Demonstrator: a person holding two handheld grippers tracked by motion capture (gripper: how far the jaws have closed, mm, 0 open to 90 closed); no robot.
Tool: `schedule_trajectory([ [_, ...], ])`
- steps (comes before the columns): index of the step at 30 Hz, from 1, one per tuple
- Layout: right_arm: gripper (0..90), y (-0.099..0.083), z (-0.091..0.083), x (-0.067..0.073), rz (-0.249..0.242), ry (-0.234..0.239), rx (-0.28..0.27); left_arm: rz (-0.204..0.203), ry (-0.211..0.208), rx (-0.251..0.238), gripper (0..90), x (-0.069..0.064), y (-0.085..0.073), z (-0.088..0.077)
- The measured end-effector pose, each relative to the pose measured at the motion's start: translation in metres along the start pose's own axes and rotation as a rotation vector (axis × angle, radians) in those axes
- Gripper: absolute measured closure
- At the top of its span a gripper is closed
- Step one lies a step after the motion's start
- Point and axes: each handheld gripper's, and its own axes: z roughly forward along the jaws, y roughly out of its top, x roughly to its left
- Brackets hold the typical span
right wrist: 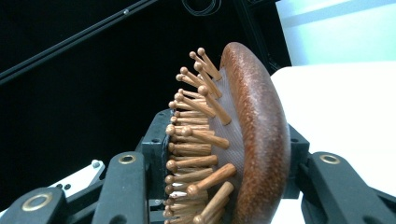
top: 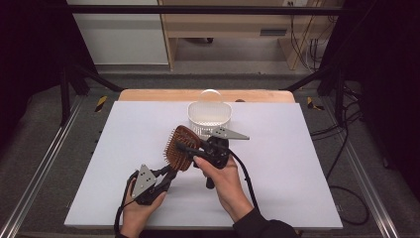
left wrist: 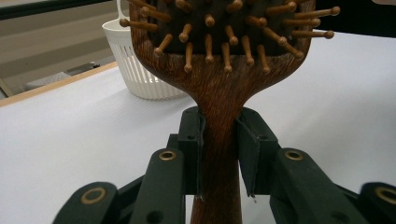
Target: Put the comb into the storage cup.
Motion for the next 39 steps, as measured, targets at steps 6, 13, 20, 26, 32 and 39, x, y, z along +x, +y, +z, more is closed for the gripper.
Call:
schedule_trajectory([
  [6,51.0,0.001,0.0,0.0,0.006,-0.002,0.003,-0.02,-0.002,-0.009,71.5,0.001,0.0,0.0],
  [13,50.9,0.008,-0.003,-0.002,0.014,-0.018,-0.028,-0.051,0.017,-0.054,56.2,0.003,-0.002,-0.001],
  [20,50.6,0.017,-0.007,-0.003,-0.026,-0.073,-0.066,-0.052,0.073,-0.069,33.4,0.006,-0.003,-0.002],
  [26,50.4,0.022,-0.009,-0.006,-0.02,-0.086,-0.095,-0.128,0.12,-0.121,18.5,0.018,-0.004,-0.016],
  [32,50.4,0.029,-0.014,-0.011,-0.006,-0.095,-0.117,-0.158,0.186,-0.13,3.9,0.028,-0.011,-0.035],
  [39,50.3,0.036,-0.018,-0.017,0.007,-0.114,-0.132,-0.168,0.225,-0.143,2.5,0.037,-0.018,-0.046],
])
